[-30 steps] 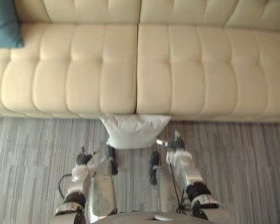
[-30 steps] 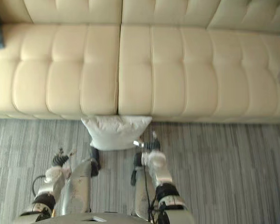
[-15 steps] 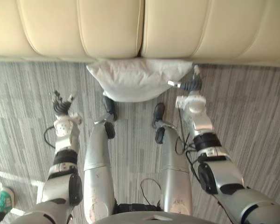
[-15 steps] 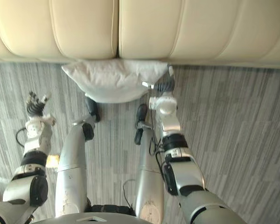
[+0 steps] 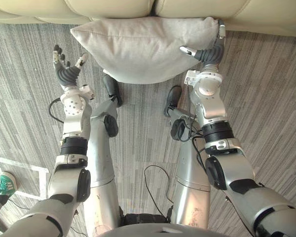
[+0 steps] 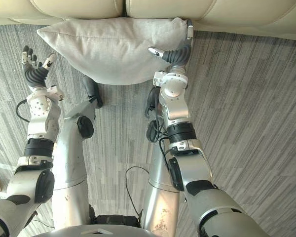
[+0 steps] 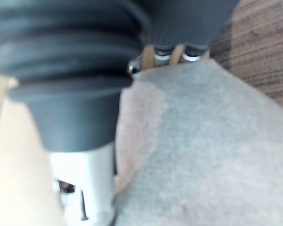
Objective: Pick up cushions and gather them together orderly.
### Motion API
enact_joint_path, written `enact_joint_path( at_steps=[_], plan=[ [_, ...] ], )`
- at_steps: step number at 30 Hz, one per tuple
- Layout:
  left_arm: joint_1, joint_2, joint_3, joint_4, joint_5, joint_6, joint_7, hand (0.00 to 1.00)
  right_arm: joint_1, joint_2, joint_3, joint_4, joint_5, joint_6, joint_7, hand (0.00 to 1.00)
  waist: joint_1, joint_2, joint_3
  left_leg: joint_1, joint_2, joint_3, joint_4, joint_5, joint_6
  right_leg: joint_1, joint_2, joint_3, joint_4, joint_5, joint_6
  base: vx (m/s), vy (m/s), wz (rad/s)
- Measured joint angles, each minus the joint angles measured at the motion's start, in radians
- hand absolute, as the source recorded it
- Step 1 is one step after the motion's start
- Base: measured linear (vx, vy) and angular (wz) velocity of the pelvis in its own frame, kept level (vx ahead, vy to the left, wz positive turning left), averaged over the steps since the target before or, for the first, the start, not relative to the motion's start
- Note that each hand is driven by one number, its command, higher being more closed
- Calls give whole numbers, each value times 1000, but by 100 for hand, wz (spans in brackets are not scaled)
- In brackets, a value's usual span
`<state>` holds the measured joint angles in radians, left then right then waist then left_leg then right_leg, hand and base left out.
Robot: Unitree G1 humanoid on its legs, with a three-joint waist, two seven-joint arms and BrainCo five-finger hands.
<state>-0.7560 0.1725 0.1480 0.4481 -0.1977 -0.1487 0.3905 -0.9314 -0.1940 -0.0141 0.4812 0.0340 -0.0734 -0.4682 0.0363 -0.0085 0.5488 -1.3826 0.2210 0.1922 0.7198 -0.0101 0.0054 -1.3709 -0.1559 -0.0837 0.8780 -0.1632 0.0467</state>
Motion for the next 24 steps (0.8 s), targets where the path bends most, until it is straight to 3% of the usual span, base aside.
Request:
enact_joint_path(
  at_steps=[2,3,10,24],
  plan=[
    [-25,-11,-16,-3,8,0,3,0,-10,15,1,0,0,-2,-2,0,-4,0,0,-1,1,-1,-12,12,-1,-3,0,-7,-5,5,2,-2,-5,2],
    [-39,-25,-29,-3,8,0,5,100,-16,30,1,0,1,-7,-5,100,-8,0,0,-3,3,-2,-13,18,-4,-4,1,-10,-4,5,0,0,0,0],
    [-92,-104,-65,-3,7,0,49,100,-16,70,11,-2,0,-11,-35,100,-15,0,0,-5,7,-14,-9,34,6,-4,11,-17,-3,9,-9,0,-6,-1],
    [-88,-71,-35,-3,27,37,92,100,106,108,-8,-36,37,-11,-36,100,-24,-1,-3,33,19,-11,-79,73,-8,31,37,-25,-78,53,-26,-12,-12,-4]
  ],
)
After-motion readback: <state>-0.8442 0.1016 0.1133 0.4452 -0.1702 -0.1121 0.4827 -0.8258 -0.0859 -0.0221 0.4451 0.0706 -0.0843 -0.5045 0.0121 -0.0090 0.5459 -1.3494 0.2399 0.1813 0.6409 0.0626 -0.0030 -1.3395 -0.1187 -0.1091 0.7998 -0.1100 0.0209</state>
